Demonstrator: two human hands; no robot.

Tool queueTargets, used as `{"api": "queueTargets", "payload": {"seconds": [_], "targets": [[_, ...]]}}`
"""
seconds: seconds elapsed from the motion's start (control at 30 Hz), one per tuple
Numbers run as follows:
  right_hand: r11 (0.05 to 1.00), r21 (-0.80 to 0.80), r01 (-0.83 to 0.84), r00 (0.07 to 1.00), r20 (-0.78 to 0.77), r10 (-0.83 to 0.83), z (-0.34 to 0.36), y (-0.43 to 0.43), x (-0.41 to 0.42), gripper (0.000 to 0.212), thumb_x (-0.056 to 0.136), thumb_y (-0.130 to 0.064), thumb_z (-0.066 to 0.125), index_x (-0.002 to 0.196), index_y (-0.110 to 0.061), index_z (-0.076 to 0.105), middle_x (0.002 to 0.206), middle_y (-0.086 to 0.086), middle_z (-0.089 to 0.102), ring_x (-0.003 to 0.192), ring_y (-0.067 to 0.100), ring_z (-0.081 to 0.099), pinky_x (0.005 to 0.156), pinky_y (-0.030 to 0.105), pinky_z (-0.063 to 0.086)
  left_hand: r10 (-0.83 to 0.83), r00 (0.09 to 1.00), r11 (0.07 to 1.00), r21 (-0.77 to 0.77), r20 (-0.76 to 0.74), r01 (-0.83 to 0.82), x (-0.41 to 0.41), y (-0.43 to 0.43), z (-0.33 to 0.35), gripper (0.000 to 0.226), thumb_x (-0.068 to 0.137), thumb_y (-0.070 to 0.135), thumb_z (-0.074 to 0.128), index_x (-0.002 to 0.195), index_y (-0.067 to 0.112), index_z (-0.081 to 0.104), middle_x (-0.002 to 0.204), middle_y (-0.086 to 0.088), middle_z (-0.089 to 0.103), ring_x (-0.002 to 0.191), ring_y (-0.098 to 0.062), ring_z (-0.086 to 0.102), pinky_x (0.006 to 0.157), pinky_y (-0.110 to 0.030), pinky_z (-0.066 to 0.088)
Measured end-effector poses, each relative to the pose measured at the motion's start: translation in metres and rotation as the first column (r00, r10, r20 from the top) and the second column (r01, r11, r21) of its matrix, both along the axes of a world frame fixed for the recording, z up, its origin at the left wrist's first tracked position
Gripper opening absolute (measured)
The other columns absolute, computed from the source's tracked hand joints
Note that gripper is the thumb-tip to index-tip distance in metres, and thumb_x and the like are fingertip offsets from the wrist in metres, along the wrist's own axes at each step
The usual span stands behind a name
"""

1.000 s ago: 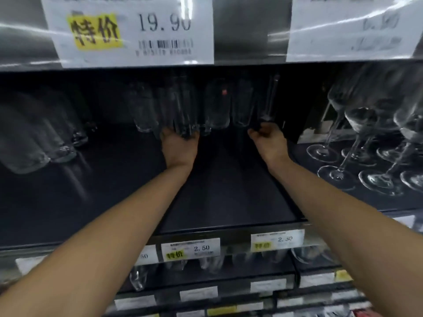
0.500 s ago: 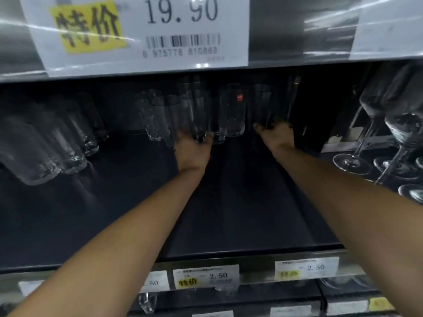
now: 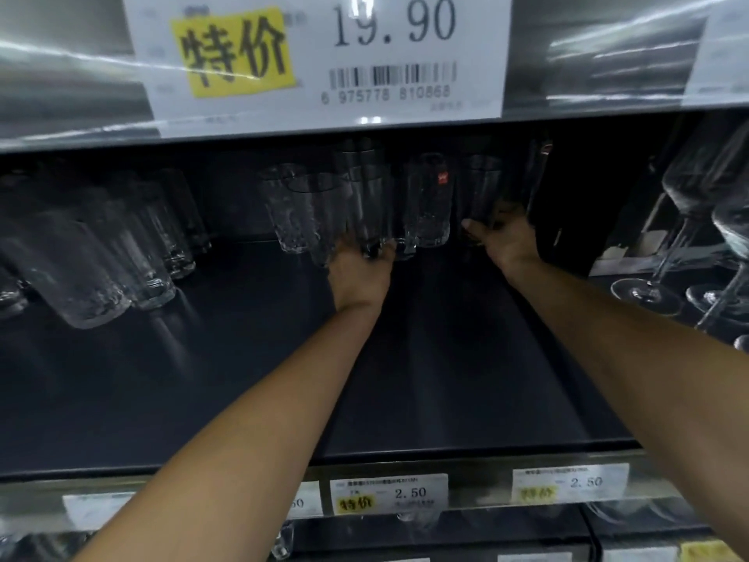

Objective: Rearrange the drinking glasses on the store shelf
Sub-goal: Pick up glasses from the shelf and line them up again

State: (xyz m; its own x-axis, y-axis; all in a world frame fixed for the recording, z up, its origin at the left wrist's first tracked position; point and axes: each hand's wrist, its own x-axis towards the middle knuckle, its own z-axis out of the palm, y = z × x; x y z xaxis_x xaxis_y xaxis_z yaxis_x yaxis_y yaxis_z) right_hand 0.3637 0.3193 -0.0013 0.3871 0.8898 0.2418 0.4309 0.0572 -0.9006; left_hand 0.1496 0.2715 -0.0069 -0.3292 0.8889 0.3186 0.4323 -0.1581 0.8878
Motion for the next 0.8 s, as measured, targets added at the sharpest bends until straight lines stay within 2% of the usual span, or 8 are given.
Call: {"api": "queueTargets", "payload": {"seconds": [0.2, 0.33, 0.43, 0.5, 0.57, 0.63, 0.7, 0.8], "targets": [[0.998, 0.037, -0.054, 0.998, 0.018, 0.053, -0.003, -0.032, -0.001, 0.060, 0.078, -0.040, 0.081, 0.124, -0.009, 0.056, 0.120, 0.003, 0.066, 0.109, 0.019, 0.063, 0.097, 0.034, 0.052, -0.027, 0.997, 0.999, -0.044, -0.073, 0.024, -0.001, -0.022, 0.005, 0.040, 0.081, 0.039, 0.071, 0.108, 0.011, 0.062, 0.097, -0.004, 0.070, 0.090, -0.021, 0.067, 0.076, -0.028, 0.055], [0.995, 0.049, -0.084, 0.996, 0.007, 0.084, -0.009, -0.066, 0.002, 0.041, 0.078, -0.034, 0.083, 0.104, -0.014, 0.059, 0.106, 0.006, 0.066, 0.098, 0.019, 0.064, 0.092, 0.034, 0.054, -0.110, 0.984, 0.993, -0.062, -0.141, 0.102, -0.006, -0.057, 0.010, 0.020, 0.085, 0.030, 0.072, 0.085, 0.020, 0.054, 0.070, 0.013, 0.058, 0.063, -0.004, 0.058, 0.063, -0.019, 0.045], [0.991, -0.016, -0.130, 0.985, -0.113, 0.127, -0.013, -0.090, 0.006, 0.083, 0.055, -0.055, 0.090, 0.113, -0.006, 0.055, 0.109, 0.007, 0.067, 0.098, 0.018, 0.066, 0.089, 0.036, 0.057, -0.196, 0.969, 0.978, -0.097, -0.149, 0.183, -0.015, -0.081, 0.011, 0.029, 0.084, 0.031, 0.074, 0.101, 0.018, 0.054, 0.080, 0.012, 0.059, 0.076, -0.007, 0.057, 0.066, -0.013, 0.038], [0.985, -0.044, -0.168, 0.973, -0.165, 0.159, -0.014, -0.104, 0.014, 0.101, 0.042, -0.056, 0.092, 0.117, 0.001, 0.055, 0.105, 0.013, 0.068, 0.090, 0.020, 0.068, 0.073, 0.030, 0.059, -0.249, 0.958, 0.961, -0.160, -0.141, 0.227, -0.021, -0.095, 0.015, 0.050, 0.082, 0.035, 0.076, 0.120, 0.012, 0.052, 0.096, 0.003, 0.063, 0.091, -0.014, 0.061, 0.073, -0.021, 0.044], [0.974, -0.040, -0.223, 0.953, -0.218, 0.210, -0.011, -0.125, 0.016, 0.096, 0.046, -0.043, 0.092, 0.119, 0.005, 0.053, 0.097, 0.011, 0.067, 0.083, 0.017, 0.066, 0.064, 0.023, 0.053, -0.301, 0.944, 0.939, -0.213, -0.131, 0.270, -0.027, -0.107, 0.018, 0.061, 0.080, 0.036, 0.078, 0.127, 0.014, 0.046, 0.097, 0.003, 0.062, 0.096, -0.018, 0.064, 0.074, -0.025, 0.051], [0.958, -0.022, -0.285, 0.916, -0.300, 0.266, -0.011, -0.146, 0.019, 0.085, 0.057, -0.025, 0.093, 0.124, -0.003, 0.046, 0.101, 0.006, 0.064, 0.093, 0.016, 0.064, 0.074, 0.023, 0.050, -0.338, 0.938, 0.922, -0.229, -0.084, 0.312, -0.031, -0.119, 0.022, 0.066, 0.078, 0.036, 0.081, 0.127, 0.021, 0.040, 0.099, 0.007, 0.060, 0.092, -0.009, 0.062, 0.069, -0.015, 0.049], [0.950, 0.018, -0.313, 0.874, -0.386, 0.295, -0.010, -0.166, 0.019, 0.073, 0.069, -0.003, 0.086, 0.126, -0.011, 0.041, 0.110, 0.004, 0.063, 0.105, 0.018, 0.061, 0.088, 0.029, 0.048, -0.354, 0.935, 0.918, -0.186, 0.018, 0.351, -0.031, -0.130, 0.026, 0.073, 0.074, 0.038, 0.084, 0.130, 0.023, 0.039, 0.107, 0.012, 0.062, 0.095, 0.001, 0.060, 0.075, -0.012, 0.047], [0.921, 0.057, -0.386, 0.818, -0.441, 0.370, -0.002, -0.192, 0.015, 0.069, 0.064, -0.004, 0.086, 0.121, -0.021, 0.051, 0.107, 0.007, 0.065, 0.108, 0.021, 0.061, 0.091, 0.031, 0.047, -0.345, 0.924, 0.923, -0.117, 0.164, 0.366, -0.024, -0.138, 0.028, 0.078, 0.072, 0.037, 0.087, 0.134, 0.020, 0.043, 0.113, 0.006, 0.067, 0.102, -0.006, 0.065, 0.094, -0.031, 0.054]]}}
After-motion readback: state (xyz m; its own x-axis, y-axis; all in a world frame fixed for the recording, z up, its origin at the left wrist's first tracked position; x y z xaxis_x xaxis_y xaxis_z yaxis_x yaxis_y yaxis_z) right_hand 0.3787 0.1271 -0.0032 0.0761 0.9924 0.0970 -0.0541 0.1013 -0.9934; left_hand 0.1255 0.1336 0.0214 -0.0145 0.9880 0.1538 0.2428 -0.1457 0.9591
